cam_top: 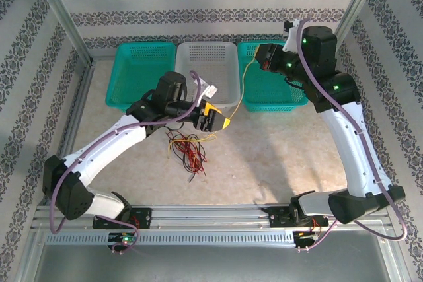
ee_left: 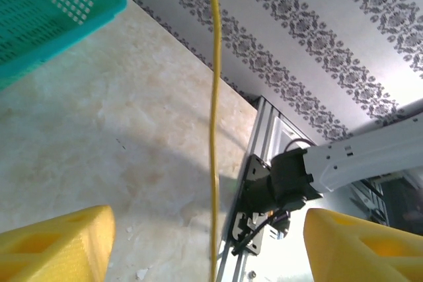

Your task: Untangle the cables

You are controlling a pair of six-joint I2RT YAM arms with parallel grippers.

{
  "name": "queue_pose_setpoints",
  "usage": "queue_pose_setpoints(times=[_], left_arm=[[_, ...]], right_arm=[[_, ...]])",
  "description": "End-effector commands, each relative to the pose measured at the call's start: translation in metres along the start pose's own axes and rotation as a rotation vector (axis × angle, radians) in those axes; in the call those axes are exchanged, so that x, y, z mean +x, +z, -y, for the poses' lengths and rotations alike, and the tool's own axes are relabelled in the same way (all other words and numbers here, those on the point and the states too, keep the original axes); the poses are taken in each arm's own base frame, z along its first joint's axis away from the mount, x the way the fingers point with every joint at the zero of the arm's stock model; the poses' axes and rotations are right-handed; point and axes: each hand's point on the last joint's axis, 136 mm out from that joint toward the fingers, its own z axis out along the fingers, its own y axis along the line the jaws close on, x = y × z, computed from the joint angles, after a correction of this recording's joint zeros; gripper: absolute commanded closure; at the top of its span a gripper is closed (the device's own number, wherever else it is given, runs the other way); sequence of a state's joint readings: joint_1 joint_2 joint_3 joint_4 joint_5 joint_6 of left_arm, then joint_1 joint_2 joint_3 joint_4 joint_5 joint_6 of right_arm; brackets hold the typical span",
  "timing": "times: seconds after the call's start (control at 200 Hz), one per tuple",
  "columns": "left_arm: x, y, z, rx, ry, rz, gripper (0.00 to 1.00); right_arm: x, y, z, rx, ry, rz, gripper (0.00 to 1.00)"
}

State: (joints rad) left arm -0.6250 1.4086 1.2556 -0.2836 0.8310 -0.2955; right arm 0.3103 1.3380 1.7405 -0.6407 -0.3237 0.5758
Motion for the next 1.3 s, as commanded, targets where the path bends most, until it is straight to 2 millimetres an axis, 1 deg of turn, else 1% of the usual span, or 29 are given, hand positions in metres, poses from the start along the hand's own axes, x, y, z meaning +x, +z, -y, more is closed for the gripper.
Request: queue_pose_setpoints(times=[0.0, 0.085, 0.16, 0.27, 0.3, 0.4, 0.445, 0.47, 0.49, 0.55, 0.595, 0.61, 0.635, 0.695, 0.76, 0.834, 0.899, 0.929, 0.984, 1.054, 1.139, 1.209, 1.259, 1.294], left_arm=[[0.0, 0.01, 0.02, 0.08, 0.058, -0.024, 0.32], [0.007, 0.017, 0.015, 0.053, 0.064, -0.053, 0.42], [0.012, 0.021, 0.011, 0.033, 0.058, -0.07, 0.56], [0.011, 0.021, 0.002, -0.018, 0.053, -0.055, 0.83], [0.009, 0.019, 0.004, -0.019, 0.06, -0.042, 0.88], [-0.001, 0.009, 0.006, -0.049, 0.101, 0.033, 1.0], [-0.007, 0.004, 0.001, -0.096, 0.12, 0.074, 1.0], [-0.011, -0.001, -0.003, -0.128, 0.131, 0.1, 1.0], [-0.014, -0.005, -0.008, -0.157, 0.137, 0.12, 1.0], [-0.024, -0.018, -0.028, -0.262, 0.134, 0.175, 1.0], [-0.035, -0.032, -0.045, -0.342, 0.128, 0.211, 1.0], [-0.039, -0.037, -0.05, -0.367, 0.127, 0.223, 1.0], [-0.047, -0.048, -0.06, -0.409, 0.12, 0.247, 1.0], [-0.071, -0.079, -0.083, -0.523, 0.098, 0.33, 1.0], [-0.098, -0.122, -0.108, -0.664, 0.085, 0.437, 1.0], [-0.124, -0.171, -0.14, -0.831, 0.033, 0.568, 1.0], [-0.138, -0.214, -0.175, -0.949, -0.065, 0.67, 1.0], [-0.14, -0.228, -0.193, -0.997, -0.108, 0.695, 1.0], [-0.148, -0.253, -0.22, -1.074, -0.163, 0.745, 1.0], [-0.158, -0.268, -0.252, -1.109, -0.202, 0.772, 1.0], [-0.166, -0.277, -0.286, -1.157, -0.221, 0.78, 1.0], [-0.167, -0.279, -0.312, -1.186, -0.239, 0.774, 1.0], [-0.162, -0.277, -0.333, -1.204, -0.257, 0.754, 1.0], [-0.16, -0.275, -0.343, -1.213, -0.26, 0.742, 1.0]], right_arm=[[-0.014, -0.002, -0.017, -0.039, -0.02, 0.052, 1.0], [-0.013, 0.0, -0.02, -0.048, -0.022, 0.052, 1.0], [-0.013, 0.001, -0.022, -0.053, -0.022, 0.053, 1.0], [-0.013, 0.0, -0.022, -0.056, -0.024, 0.052, 1.0], [-0.011, 0.0, -0.022, -0.055, -0.025, 0.049, 1.0], [-0.009, -0.001, -0.019, -0.046, -0.027, 0.049, 1.0], [-0.007, -0.003, -0.017, -0.039, -0.032, 0.049, 1.0], [-0.006, -0.004, -0.016, -0.03, -0.034, 0.049, 0.95], [-0.005, -0.004, -0.012, -0.016, -0.036, 0.052, 0.88], [-0.001, -0.008, -0.001, 0.033, -0.038, 0.059, 0.65], [0.004, -0.01, 0.01, 0.069, -0.035, 0.063, 0.56], [0.006, -0.011, 0.014, 0.08, -0.032, 0.063, 0.51], [0.01, -0.013, 0.021, 0.101, -0.024, 0.065, 0.48], [0.021, -0.017, 0.037, 0.138, -0.001, 0.061, 0.46], [0.037, -0.021, 0.051, 0.159, 0.03, 0.049, 0.45], [0.064, -0.02, 0.061, 0.149, 0.075, 0.01, 0.45], [0.09, -0.016, 0.065, 0.132, 0.101, -0.037, 0.44], [0.1, -0.016, 0.067, 0.134, 0.107, -0.057, 0.44], [0.119, -0.013, 0.072, 0.139, 0.126, -0.091, 0.44], [0.141, -0.009, 0.071, 0.118, 0.151, -0.126, 0.45], [0.164, -0.003, 0.064, 0.097, 0.152, -0.166, 0.46], [0.178, 0.003, 0.057, 0.087, 0.137, -0.196, 0.46], [0.187, 0.006, 0.052, 0.082, 0.121, -0.218, 0.46], [0.191, 0.008, 0.051, 0.083, 0.112, -0.228, 0.46]])
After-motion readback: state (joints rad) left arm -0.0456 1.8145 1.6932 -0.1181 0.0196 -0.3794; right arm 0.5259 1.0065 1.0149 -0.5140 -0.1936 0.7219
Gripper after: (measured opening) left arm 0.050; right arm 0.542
